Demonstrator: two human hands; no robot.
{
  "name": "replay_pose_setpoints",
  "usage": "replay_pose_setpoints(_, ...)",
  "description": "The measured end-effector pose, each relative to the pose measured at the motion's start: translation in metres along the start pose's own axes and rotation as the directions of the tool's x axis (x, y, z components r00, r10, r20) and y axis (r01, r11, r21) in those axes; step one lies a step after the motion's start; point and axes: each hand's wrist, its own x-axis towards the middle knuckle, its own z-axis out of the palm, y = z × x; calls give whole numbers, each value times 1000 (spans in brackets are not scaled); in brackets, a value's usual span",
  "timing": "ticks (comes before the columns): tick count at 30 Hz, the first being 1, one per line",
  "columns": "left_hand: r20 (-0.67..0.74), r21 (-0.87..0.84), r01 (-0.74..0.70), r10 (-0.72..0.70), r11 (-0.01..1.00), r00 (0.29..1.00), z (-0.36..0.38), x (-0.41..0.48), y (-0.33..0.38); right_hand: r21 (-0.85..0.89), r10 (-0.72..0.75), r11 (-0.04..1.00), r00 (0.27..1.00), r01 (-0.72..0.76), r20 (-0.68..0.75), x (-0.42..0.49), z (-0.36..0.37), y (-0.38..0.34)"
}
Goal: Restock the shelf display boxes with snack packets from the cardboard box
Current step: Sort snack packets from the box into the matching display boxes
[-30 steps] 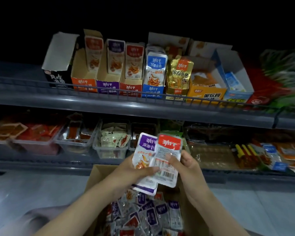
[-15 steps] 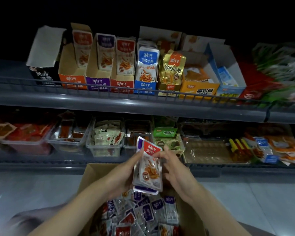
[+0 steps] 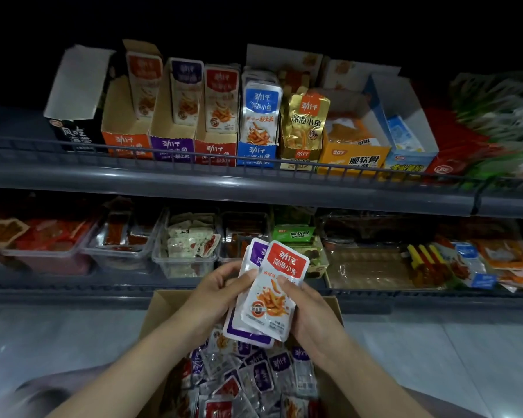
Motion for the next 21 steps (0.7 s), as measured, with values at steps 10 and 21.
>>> replay_pose_setpoints(10, -222, 33, 3, 4, 999, 975, -3, 0, 12, 119, -76, 990, 997, 78, -17, 0, -4, -8)
replay_pose_setpoints(21, -494, -171, -23, -66, 985, 867, -21, 15, 11, 234, 73, 970, 997, -65, -29, 6, -5, -1)
